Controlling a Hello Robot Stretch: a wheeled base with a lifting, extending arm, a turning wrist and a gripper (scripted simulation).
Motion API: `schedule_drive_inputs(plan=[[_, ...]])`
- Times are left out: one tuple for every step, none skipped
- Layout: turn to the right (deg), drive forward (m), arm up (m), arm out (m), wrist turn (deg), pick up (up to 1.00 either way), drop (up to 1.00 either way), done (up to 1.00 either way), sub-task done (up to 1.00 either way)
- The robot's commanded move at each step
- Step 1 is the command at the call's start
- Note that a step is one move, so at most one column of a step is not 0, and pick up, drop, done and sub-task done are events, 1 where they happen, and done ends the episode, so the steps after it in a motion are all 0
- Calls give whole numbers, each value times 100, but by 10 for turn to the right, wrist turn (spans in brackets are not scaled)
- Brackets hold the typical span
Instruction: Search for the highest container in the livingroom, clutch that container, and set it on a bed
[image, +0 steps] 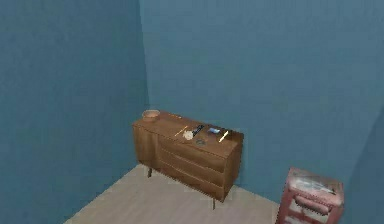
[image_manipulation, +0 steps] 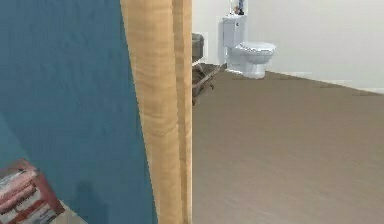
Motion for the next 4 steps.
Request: schedule_drive_inputs(plan=[[60, 0, 0, 0, 0, 0, 0, 0, 0], [0, 75, 0, 0, 0, 0, 0, 0, 0], [420, 0, 0, 0, 0, 0, 0, 0, 0], [0, 5, 0, 0, 0, 0, 0, 0, 0]])
